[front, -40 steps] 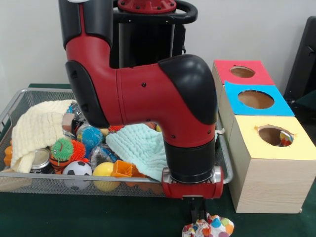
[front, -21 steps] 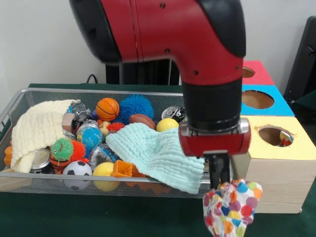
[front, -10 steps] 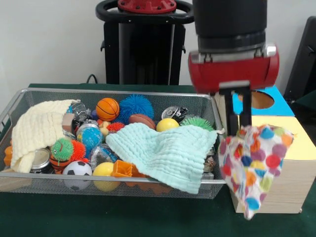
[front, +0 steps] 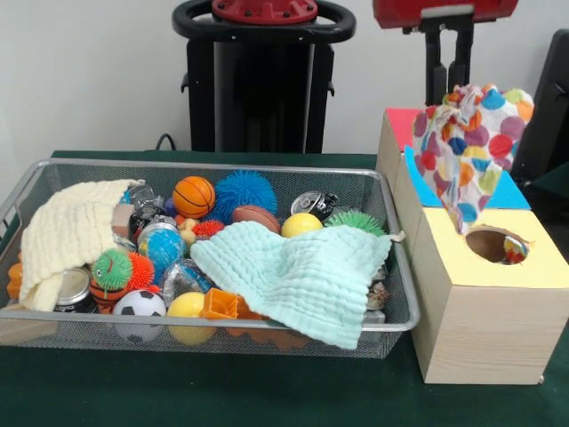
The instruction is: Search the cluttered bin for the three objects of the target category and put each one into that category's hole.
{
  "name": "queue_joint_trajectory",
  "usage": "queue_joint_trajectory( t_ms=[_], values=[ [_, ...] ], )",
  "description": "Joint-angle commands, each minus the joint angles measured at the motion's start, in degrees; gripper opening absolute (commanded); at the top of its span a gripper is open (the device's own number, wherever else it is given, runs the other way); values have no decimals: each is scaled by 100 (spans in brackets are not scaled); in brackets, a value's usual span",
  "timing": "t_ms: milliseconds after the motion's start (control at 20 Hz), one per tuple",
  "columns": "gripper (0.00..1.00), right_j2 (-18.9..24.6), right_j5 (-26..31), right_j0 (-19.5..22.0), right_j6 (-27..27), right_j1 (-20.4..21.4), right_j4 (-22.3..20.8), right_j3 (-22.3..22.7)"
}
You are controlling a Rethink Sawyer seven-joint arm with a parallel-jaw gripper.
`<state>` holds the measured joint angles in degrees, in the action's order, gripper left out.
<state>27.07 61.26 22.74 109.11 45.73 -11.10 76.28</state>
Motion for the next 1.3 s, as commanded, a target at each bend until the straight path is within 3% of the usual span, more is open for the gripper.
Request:
queue_joint_trajectory(
  t_ms=[50,550,850,1050,1300],
  values=[
    [0,270,82,12,-503,170,196,1562],
    [0,100,-1170,-363,426,33,272,2190],
    [0,-39,-1673,-504,507,-302,155,2060],
    [0,-177,-1774,-545,573,-254,164,2058],
    [0,-293,-1792,-479,342,-594,-20,1430]
  ],
)
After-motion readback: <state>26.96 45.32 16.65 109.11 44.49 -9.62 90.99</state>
